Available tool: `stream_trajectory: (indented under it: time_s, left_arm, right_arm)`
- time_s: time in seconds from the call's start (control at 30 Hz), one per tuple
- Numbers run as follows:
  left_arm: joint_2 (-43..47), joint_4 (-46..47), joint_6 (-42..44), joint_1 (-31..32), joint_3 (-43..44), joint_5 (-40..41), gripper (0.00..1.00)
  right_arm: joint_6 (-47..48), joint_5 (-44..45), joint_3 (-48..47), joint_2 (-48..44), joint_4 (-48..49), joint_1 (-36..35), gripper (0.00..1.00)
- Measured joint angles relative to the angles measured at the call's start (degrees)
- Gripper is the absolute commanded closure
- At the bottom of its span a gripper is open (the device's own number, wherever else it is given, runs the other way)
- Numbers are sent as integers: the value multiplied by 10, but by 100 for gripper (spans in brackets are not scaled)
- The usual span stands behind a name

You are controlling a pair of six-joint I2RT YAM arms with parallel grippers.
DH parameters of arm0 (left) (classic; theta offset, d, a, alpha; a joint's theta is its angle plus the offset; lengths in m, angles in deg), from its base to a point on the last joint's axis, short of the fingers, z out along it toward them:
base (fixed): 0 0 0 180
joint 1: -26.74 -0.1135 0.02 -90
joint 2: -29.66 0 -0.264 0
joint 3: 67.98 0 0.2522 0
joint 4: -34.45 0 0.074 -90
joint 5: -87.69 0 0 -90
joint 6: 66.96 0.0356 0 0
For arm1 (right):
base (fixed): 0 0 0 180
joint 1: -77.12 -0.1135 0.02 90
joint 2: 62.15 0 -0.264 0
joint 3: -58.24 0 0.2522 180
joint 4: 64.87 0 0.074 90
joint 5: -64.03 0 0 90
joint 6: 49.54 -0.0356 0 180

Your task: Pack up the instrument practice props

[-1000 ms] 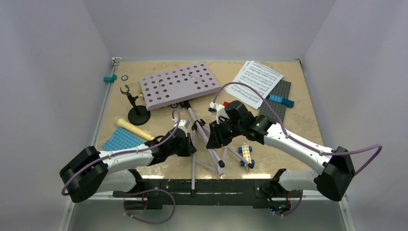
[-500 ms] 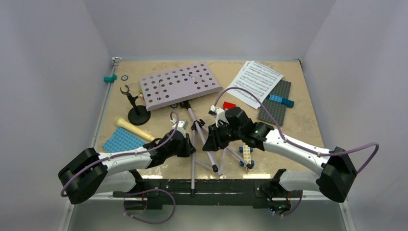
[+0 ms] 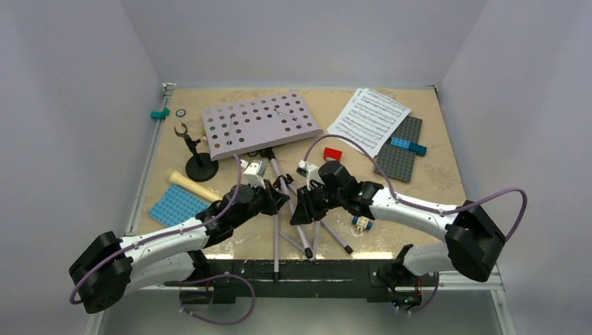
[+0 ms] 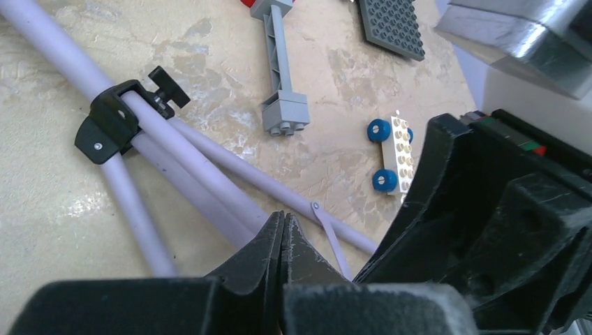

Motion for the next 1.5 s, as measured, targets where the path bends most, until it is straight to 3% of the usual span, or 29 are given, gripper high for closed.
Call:
stream_trajectory:
  time_s: [0.23,0.4,0.47,0.63,0.8,1.0,1.13,1.5]
  left_arm:
    - [-6,7,-2,0,3,1,99]
    - [-1,-8,-10,0,3,16,72]
    - [-2,-19,-13,0,4,21,66]
    - [-20,-42,-19,0,19,38,55]
    - [-41,-66,-20,0,35,60,47]
    - [-73,-94,-29,-1,48,94,33]
    - [-109,-103,-37,-3,62,107,30]
    - [-239,-79,-32,-16,136,102,32]
  right_arm:
    - [-11,-14,0,53,43,-1,99]
    - [-3,-10,4,143,61,-2,97]
    - [-3,-11,5,143,64,-2,91]
    - [-4,-10,6,141,66,-2,52]
    - [0,30,25,89,59,-16,31]
    - [10,104,30,25,-16,-12,25]
    - [16,152,30,13,-38,-15,22]
    - [23,212,39,3,-40,-42,21]
